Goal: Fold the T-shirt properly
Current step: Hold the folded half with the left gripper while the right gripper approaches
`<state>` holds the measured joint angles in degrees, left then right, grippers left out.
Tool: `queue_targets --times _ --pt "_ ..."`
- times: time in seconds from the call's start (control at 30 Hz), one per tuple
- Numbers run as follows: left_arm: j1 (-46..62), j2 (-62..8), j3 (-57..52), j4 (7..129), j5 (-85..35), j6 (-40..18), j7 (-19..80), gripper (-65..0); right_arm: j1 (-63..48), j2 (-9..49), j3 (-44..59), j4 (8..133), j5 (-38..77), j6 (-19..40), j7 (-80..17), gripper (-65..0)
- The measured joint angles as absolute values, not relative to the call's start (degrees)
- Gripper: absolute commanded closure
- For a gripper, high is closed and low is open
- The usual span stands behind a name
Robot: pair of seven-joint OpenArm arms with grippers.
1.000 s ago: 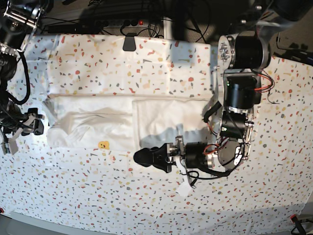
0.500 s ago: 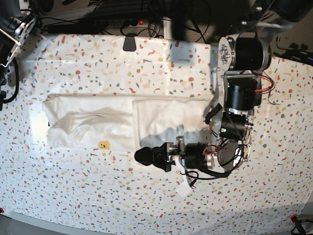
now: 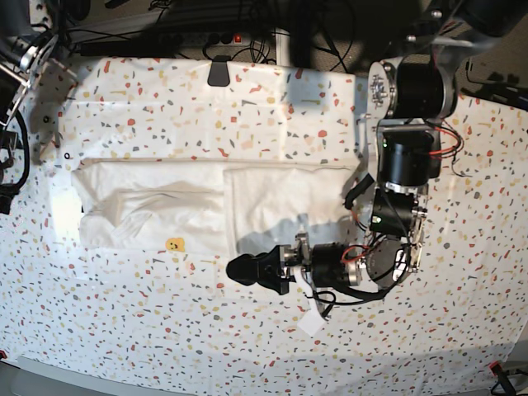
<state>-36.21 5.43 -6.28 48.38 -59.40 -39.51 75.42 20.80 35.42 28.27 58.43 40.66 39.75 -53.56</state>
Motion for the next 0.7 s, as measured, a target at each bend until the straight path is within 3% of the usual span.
queue_targets --times 0.23,0.33,0.43,0.57,0.7 --pt "-36.2 5.3 -6.3 48.4 -59.4 -39.5 75.4 -37.1 20.8 37.6 18.5 60.4 40.5 39.7 -53.2 -47.5" --pt "-36.2 5.4 -6.3 48.4 -59.4 -39.5 75.4 -37.1 20.7 37.6 15.1 60.4 33.9 39.7 -51.5 -47.5" --pt "-36.2 5.4 -6.3 48.4 -59.4 -39.5 75.4 -37.1 20.6 37.7 11.4 60.4 25.1 39.7 -46.0 -47.5" --pt "-36.2 5.4 -6.3 48.4 -59.4 -39.5 75.4 -37.1 20.7 37.6 9.7 60.4 23.7 39.7 -38.4 -47.0" --pt "-36.2 5.4 -6.3 48.4 -59.4 -39.5 75.4 -37.1 20.8 37.6 9.7 60.4 21.2 39.7 -34.0 -41.7"
